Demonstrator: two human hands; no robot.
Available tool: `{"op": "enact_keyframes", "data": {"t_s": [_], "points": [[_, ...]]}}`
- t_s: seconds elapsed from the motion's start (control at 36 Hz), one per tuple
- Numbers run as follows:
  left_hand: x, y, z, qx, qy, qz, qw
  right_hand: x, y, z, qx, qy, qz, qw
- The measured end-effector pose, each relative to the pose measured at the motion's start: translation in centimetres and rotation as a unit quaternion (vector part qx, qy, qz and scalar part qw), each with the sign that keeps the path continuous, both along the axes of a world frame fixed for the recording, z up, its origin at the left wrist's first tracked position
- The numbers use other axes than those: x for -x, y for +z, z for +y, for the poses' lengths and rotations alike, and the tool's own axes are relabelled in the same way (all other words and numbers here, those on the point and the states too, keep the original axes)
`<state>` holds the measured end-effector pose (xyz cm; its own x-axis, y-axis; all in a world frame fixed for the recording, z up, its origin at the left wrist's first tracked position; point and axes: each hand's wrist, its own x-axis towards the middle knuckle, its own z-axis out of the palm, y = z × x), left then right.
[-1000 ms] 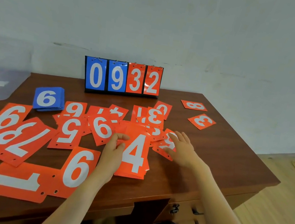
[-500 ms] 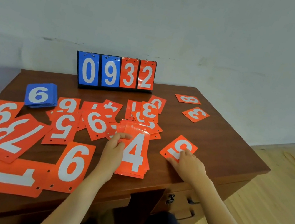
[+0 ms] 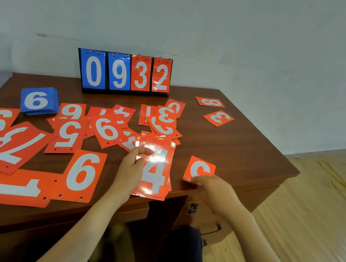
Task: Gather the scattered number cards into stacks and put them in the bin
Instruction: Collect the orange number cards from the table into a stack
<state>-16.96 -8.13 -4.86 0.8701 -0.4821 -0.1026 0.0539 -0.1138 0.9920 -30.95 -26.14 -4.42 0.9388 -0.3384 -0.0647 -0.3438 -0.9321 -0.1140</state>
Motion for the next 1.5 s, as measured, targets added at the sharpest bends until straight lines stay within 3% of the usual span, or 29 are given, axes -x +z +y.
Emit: {"op": "enact_keyframes", "data": {"t_s": [0.06, 0.14, 0.22, 0.36, 0.53, 0.64, 0.78, 0.92, 1.28, 1.36, 1.5], "points": [[0.1, 0.1, 0.2, 0.001, 0.007, -0.021, 1.000, 0.1, 1.5, -0.2, -0.120, -0.018, -0.089, 0.989], [0.0, 0.3, 0.4, 0.002, 0.024, -0.045, 0.999, -0.1, 4.1, 0.0, -0.276, -0.018, -0.222, 0.935], [0.0, 0.7, 0.5, -0.006, 0.034, -0.088, 0.995, -1.1, 5.9, 0.6, -0.412, -0.013, -0.263, 0.872], [-0.4, 1.2, 0.6, 0.000, 0.037, -0.122, 0.992, -3.6, 6.3, 1.4, -0.446, -0.023, -0.273, 0.852], [-0.7, 1.8, 0.6, 0.046, -0.013, -0.012, 0.999, -7.6, 4.3, 2.8, -0.386, -0.047, -0.277, 0.879], [-1.4, 1.2, 0.5, 0.018, 0.001, -0.028, 0.999, -10.1, 3.1, 3.6, -0.369, -0.062, -0.307, 0.875], [-2.9, 0.6, 0.9, 0.040, 0.052, -0.010, 0.998, -14.0, 1.7, 2.8, -0.269, -0.106, -0.320, 0.902], [-4.5, 0.3, 1.6, 0.051, 0.092, 0.000, 0.994, -18.3, 0.2, -0.2, -0.189, -0.115, -0.203, 0.954], [-6.6, -0.1, 1.7, 0.026, 0.121, 0.010, 0.992, -25.7, -1.8, -4.0, -0.092, -0.093, -0.024, 0.991], [-6.8, -0.1, 1.8, 0.020, 0.122, 0.004, 0.992, -25.4, -1.7, -3.9, 0.040, -0.037, 0.019, 0.998], [-6.8, -0.1, 1.7, 0.016, 0.127, 0.002, 0.992, -24.9, -1.8, -3.3, 0.201, 0.032, 0.065, 0.977]]}}
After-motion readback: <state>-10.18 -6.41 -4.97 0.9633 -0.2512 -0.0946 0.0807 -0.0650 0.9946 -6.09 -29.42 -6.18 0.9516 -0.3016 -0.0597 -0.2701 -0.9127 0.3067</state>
